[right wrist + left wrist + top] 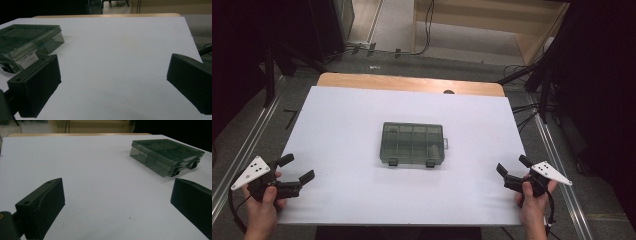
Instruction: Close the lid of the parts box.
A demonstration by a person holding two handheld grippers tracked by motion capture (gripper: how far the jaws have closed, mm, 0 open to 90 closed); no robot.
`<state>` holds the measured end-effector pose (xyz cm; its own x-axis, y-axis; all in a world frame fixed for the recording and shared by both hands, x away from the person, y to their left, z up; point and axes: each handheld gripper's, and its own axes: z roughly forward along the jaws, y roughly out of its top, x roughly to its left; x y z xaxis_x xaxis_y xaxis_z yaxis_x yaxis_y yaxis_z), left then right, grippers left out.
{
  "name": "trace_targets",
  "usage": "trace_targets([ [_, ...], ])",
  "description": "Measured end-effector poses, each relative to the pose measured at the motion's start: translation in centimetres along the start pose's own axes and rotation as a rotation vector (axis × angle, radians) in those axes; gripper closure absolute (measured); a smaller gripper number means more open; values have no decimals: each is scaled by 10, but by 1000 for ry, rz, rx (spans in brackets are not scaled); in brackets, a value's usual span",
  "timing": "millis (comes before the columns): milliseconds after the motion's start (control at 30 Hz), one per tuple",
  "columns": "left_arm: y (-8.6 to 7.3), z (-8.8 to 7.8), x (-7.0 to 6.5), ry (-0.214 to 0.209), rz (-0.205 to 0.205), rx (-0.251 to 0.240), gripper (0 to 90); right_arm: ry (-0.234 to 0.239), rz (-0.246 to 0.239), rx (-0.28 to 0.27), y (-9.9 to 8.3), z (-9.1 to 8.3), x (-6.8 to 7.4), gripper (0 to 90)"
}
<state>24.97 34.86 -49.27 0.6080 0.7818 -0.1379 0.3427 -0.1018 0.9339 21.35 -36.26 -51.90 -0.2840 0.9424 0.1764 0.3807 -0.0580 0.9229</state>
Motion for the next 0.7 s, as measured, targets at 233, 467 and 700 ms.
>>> trace_targets([
  [233, 0, 1, 0, -3, 3, 4, 0, -3, 6, -5, 0, 1, 0, 0],
  [467, 0, 2, 0, -2, 5, 7, 0, -1, -2, -4, 0, 1, 0, 0],
  [700, 0, 4, -1, 9, 7, 28, 0, -6, -1, -3, 0, 2, 0, 0],
])
